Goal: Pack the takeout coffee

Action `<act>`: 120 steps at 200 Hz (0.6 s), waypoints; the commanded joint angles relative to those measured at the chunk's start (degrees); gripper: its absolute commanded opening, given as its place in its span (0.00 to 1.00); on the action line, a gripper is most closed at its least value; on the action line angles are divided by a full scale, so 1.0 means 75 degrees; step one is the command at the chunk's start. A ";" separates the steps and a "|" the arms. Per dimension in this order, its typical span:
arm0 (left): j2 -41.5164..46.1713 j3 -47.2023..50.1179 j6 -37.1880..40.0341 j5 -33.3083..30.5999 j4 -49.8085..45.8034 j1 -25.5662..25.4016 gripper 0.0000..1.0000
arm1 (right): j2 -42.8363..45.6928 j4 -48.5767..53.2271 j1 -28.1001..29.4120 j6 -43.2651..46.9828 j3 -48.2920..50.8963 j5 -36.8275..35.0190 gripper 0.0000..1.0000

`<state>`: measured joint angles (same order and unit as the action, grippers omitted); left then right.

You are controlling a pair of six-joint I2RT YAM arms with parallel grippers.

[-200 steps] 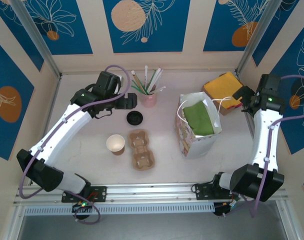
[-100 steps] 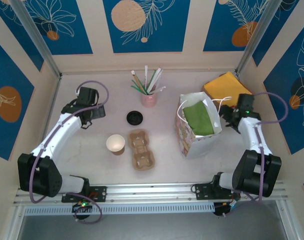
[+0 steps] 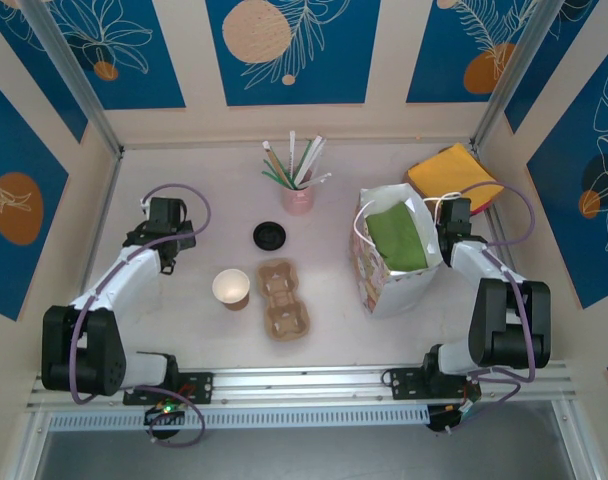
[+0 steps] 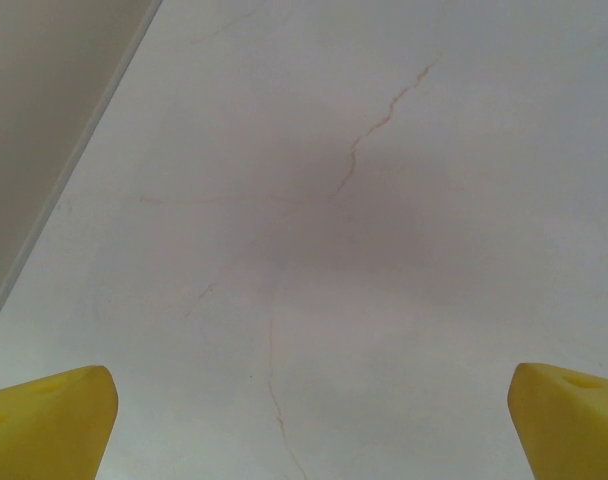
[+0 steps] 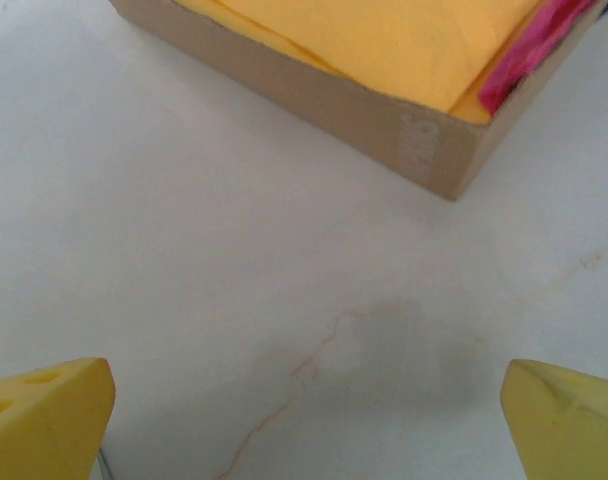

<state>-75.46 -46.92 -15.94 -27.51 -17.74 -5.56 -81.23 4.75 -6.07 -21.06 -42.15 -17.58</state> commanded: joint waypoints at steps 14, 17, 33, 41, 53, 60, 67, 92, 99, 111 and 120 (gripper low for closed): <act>0.0010 0.0030 -0.0015 0.0185 0.0285 0.0059 1.00 | -0.0441 0.1262 -0.0730 -0.0526 -0.0751 0.0978 1.00; -0.0002 0.0024 -0.0030 0.0207 0.0269 0.0065 1.00 | -0.0486 0.1483 -0.0788 -0.0606 -0.0845 0.1069 1.00; -0.0023 -0.0072 -0.0278 0.0246 0.0124 0.0062 1.00 | -0.0644 0.2423 -0.1077 -0.1012 -0.1239 0.1624 0.97; -0.0040 -0.0127 -0.0406 0.0305 0.0053 0.0061 1.00 | -0.0653 0.2776 -0.1189 -0.1219 -0.1347 0.1904 0.95; -0.0056 -0.0209 -0.0555 0.0471 -0.0061 0.0058 1.00 | -0.0640 0.3132 -0.1327 -0.1429 -0.1411 0.2343 0.86; -0.0073 -0.0255 -0.0660 0.0553 -0.0143 0.0050 1.00 | -0.0599 0.3233 -0.1352 -0.1524 -0.1383 0.2490 0.81; -0.0072 -0.0292 -0.0738 0.0629 -0.0204 0.0055 1.00 | -0.0565 0.3316 -0.1369 -0.1678 -0.1326 0.2599 0.75; -0.0043 -0.0328 -0.0801 0.0940 -0.0259 0.0050 1.00 | -0.0585 0.3419 -0.1386 -0.2127 -0.1133 0.3444 0.40; -0.0031 -0.0320 -0.0792 0.1004 -0.0268 0.0050 1.00 | -0.0599 0.3434 -0.1352 -0.2262 -0.1057 0.3547 0.38; -0.0007 -0.0309 -0.0737 0.1140 -0.0270 0.0050 1.00 | -0.0563 0.3491 -0.1287 -0.2514 -0.0923 0.3535 0.35; 0.0039 -0.0292 -0.0710 0.1179 -0.0267 0.0051 1.00 | -0.0506 0.3448 -0.1237 -0.2681 -0.0795 0.3571 0.34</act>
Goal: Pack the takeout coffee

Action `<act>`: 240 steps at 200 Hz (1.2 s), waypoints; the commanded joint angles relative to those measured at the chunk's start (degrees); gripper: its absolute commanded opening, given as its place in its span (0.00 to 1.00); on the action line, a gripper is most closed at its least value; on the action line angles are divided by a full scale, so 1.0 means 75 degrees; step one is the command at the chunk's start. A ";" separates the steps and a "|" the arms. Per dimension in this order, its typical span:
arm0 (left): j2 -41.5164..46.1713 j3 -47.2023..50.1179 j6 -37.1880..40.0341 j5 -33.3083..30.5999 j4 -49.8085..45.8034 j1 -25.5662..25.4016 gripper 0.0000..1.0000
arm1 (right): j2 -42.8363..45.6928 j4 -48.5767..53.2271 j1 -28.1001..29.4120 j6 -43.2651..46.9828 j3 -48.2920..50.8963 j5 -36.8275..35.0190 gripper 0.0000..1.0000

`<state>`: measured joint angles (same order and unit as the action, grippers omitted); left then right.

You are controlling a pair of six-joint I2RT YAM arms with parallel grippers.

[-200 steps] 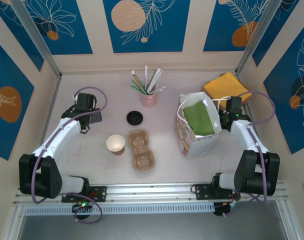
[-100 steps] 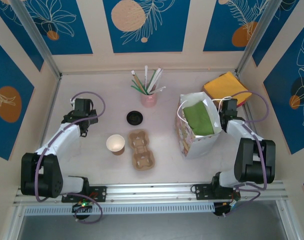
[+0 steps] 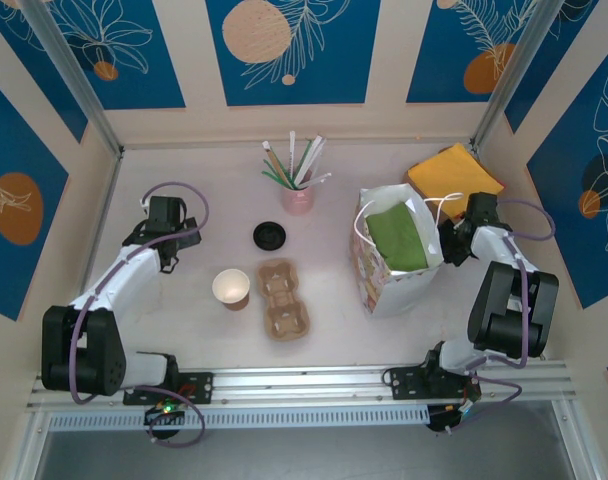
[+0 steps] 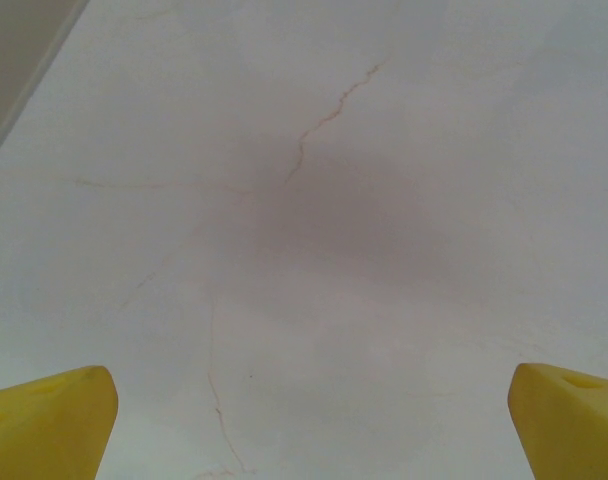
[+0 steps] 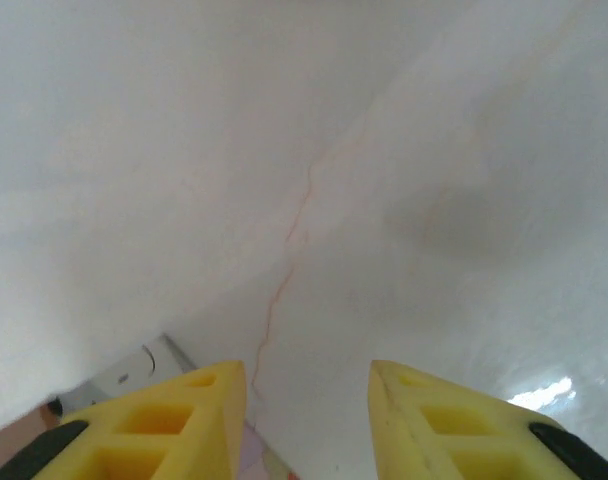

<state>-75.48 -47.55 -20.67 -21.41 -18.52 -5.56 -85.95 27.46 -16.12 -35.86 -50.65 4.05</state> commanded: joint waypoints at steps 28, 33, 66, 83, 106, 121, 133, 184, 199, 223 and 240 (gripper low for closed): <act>0.0124 -0.0134 -0.0072 0.0303 -0.0128 0.0050 1.00 | 0.0160 0.0519 0.0156 -0.1160 0.0614 0.0862 0.27; 0.0135 -0.0129 -0.0072 0.0290 -0.0129 0.0050 1.00 | 0.0161 0.0535 0.0157 -0.1212 0.0658 0.0886 0.27; 0.0151 -0.0110 -0.0121 0.0324 -0.0119 0.0050 1.00 | 0.0122 0.0522 0.0433 -0.1493 0.0936 0.1059 0.27; 0.0164 -0.0104 -0.0139 0.0357 -0.0114 0.0050 1.00 | 0.0102 0.0520 0.0639 -0.1625 0.1040 0.1063 0.27; 0.0170 -0.0082 -0.0139 0.0329 -0.0109 0.0050 1.00 | 0.0135 0.0434 0.0886 -0.1850 0.1218 0.1085 0.27; 0.0169 -0.0071 -0.0139 0.0330 -0.0110 0.0050 1.00 | 0.0134 0.0386 0.1027 -0.1957 0.1321 0.1136 0.27; 0.0165 -0.0059 -0.0138 0.0343 -0.0107 0.0050 1.00 | 0.0126 0.0385 0.1111 -0.2021 0.1369 0.1101 0.27; 0.0168 -0.0070 -0.0093 0.0334 -0.0155 0.0050 1.00 | 0.0229 0.0262 0.1622 -0.2378 0.1449 0.1002 0.27; 0.0164 -0.0047 -0.0080 0.0323 -0.0154 0.0050 1.00 | 0.0245 0.0175 0.1858 -0.2564 0.1502 0.0992 0.27; 0.0184 -0.0029 -0.0092 0.0337 -0.0148 0.0055 1.00 | 0.0217 0.0093 0.2294 -0.2800 0.1521 0.0903 0.27; 0.0187 -0.0014 -0.0092 0.0336 -0.0158 0.0050 1.00 | 0.0190 0.0087 0.2562 -0.2901 0.1459 0.0814 0.27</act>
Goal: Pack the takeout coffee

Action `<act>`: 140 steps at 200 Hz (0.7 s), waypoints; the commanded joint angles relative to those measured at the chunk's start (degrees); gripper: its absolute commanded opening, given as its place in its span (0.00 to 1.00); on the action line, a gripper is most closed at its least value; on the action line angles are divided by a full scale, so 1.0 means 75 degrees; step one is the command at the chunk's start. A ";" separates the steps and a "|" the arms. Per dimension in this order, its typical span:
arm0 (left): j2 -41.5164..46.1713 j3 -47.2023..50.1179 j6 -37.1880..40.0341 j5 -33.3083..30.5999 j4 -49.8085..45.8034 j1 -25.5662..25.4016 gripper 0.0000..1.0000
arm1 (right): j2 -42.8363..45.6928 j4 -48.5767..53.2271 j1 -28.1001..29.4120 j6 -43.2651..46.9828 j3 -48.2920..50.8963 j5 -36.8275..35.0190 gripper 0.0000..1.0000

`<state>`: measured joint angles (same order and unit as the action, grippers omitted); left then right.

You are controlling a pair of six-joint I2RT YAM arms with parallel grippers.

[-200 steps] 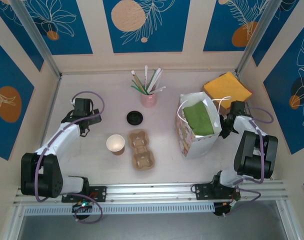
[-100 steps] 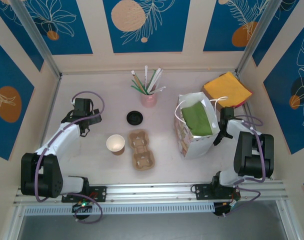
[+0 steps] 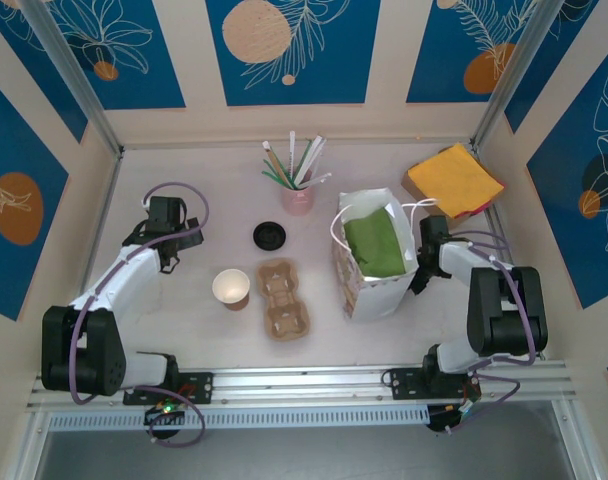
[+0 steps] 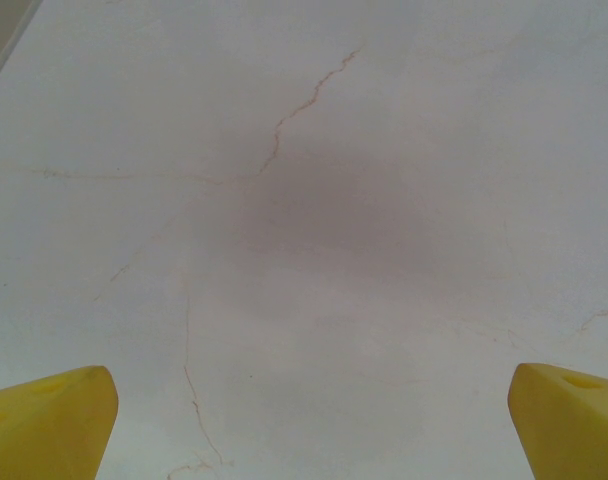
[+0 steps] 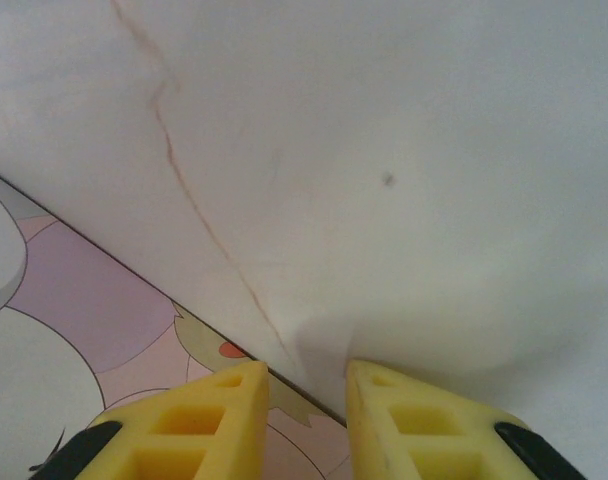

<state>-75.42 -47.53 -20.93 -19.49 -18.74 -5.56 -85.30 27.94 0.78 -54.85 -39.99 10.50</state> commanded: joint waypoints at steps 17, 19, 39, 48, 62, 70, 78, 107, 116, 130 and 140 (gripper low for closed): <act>0.0181 -0.0020 -0.0046 0.0086 -0.0149 0.0050 1.00 | 0.0042 0.0001 0.0500 -0.0455 -0.0022 -0.0069 0.27; 0.0190 -0.0016 -0.0046 0.0089 -0.0149 0.0050 1.00 | 0.0032 0.0001 0.0519 -0.0471 -0.0023 -0.0071 0.27; 0.0226 0.0009 -0.0046 0.0092 -0.0133 0.0050 1.00 | 0.0025 -0.0007 0.0734 -0.0599 -0.0083 -0.0105 0.27; 0.0236 0.0027 -0.0038 0.0097 -0.0137 0.0051 1.00 | 0.0034 0.0000 0.0838 -0.0672 -0.0109 -0.0122 0.27; 0.0253 0.0032 -0.0044 0.0099 -0.0129 0.0050 1.00 | 0.0063 -0.0002 0.0965 -0.0759 -0.0125 -0.0134 0.27; 0.0253 0.0047 -0.0034 0.0092 -0.0120 0.0050 1.00 | 0.0086 0.0005 0.1018 -0.0794 -0.0135 -0.0143 0.28; 0.0261 0.0056 -0.0031 0.0090 -0.0115 0.0051 1.00 | 0.0101 0.0012 0.1047 -0.0811 -0.0129 -0.0146 0.28; 0.0267 0.0068 -0.0007 0.0108 -0.0091 0.0050 1.00 | 0.0256 0.0337 0.0930 -0.0632 -0.0244 -0.0401 0.28; 0.0266 0.0069 0.0001 0.0094 -0.0089 0.0050 1.00 | 0.0330 0.0444 0.0791 -0.0470 -0.0296 -0.0448 0.28; 0.0270 0.0068 0.0023 0.0094 -0.0076 0.0050 1.00 | 0.0453 0.0642 0.0526 -0.0162 -0.0421 -0.0517 0.28; 0.0253 0.0070 0.0048 0.0111 -0.0056 0.0051 1.00 | 0.0563 0.0831 0.0333 0.0094 -0.0531 -0.0636 0.31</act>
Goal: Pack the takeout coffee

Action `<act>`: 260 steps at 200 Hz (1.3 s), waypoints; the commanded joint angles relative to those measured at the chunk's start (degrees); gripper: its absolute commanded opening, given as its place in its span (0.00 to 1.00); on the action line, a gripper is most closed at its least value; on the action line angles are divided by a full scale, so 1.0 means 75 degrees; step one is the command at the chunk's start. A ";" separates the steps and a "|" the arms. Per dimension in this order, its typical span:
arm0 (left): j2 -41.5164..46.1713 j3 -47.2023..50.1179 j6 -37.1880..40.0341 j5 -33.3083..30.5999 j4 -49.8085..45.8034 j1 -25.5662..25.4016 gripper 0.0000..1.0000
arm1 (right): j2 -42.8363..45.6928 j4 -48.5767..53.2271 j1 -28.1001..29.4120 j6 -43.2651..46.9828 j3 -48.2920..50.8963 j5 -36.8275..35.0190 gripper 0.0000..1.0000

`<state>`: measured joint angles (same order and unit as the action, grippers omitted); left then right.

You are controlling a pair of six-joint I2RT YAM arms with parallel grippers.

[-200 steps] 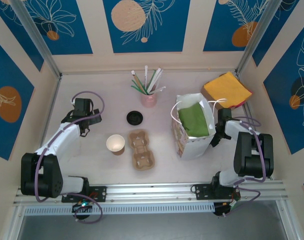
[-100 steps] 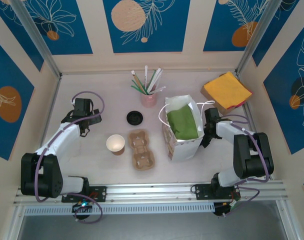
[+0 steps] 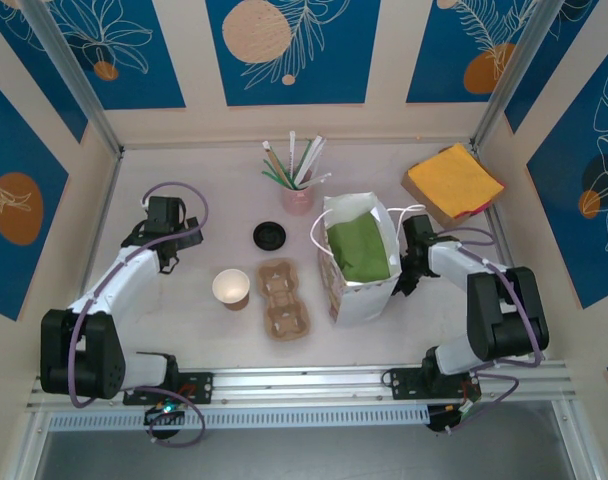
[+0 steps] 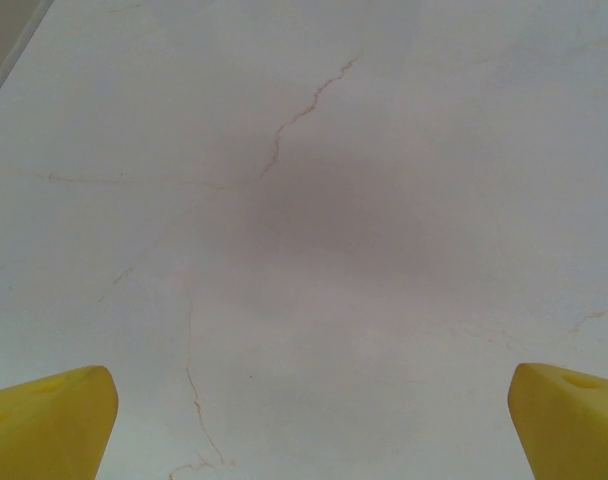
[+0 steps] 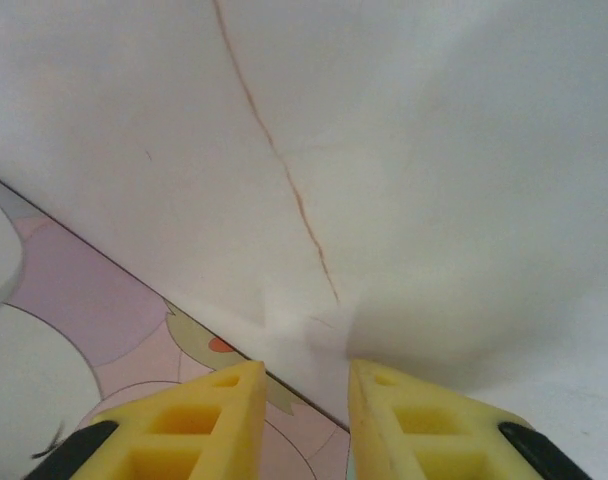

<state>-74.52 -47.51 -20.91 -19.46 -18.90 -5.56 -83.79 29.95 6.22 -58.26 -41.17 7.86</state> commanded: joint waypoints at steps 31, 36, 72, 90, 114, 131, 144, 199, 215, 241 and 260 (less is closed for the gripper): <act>0.0074 0.0076 0.0097 0.0113 0.0039 0.0050 1.00 | 0.0887 0.0802 -0.1207 0.1365 -0.0638 -0.0641 0.43; 0.0067 0.0091 0.0114 0.0118 0.0081 0.0056 1.00 | 0.1007 0.0785 -0.1363 0.1526 -0.0667 -0.0683 0.45; -0.0112 0.0235 0.0315 0.0040 0.0484 0.0062 1.00 | 0.1749 -0.0034 -0.2162 0.2828 -0.0715 -0.1464 0.82; -0.0189 0.0393 0.0434 -0.0133 0.0890 0.0050 1.00 | 0.1917 -0.0733 -0.2399 0.3460 -0.0603 -0.1516 0.85; -0.0302 0.0782 0.0750 -0.0404 0.1852 0.0051 1.00 | 0.2189 -0.2524 -0.2456 0.4410 0.0137 -0.1334 0.89; -0.0515 0.0917 0.1136 -0.0478 0.2400 0.0050 1.00 | 0.2312 -0.3594 -0.2398 0.4539 0.0663 -0.1335 0.99; -0.0785 0.1001 0.1300 -0.0751 0.2869 0.0050 1.00 | 0.2303 -0.4511 -0.2259 0.4775 0.1074 -0.1439 0.99; -0.1479 0.1781 0.2200 -0.0817 0.5580 0.0067 1.00 | 0.1274 -0.7732 -0.1702 0.5684 0.2106 -0.2064 0.99; -0.1546 0.2011 0.2443 -0.0659 0.6437 0.0062 1.00 | 0.0879 -0.8587 -0.1517 0.5964 0.2263 -0.2188 0.99; -0.1679 0.2424 0.2640 0.0215 0.7471 0.0070 1.00 | 0.0434 -0.9458 -0.1458 0.6139 0.2407 -0.1790 0.99; -0.1654 0.2674 0.2773 0.0658 0.7920 0.0062 1.00 | 0.0256 -0.9660 -0.1303 0.6430 0.2404 -0.1527 0.99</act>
<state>-86.37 -30.00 -2.92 -20.56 30.48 -5.48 -80.27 -33.74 -4.67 -14.24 -23.68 -5.82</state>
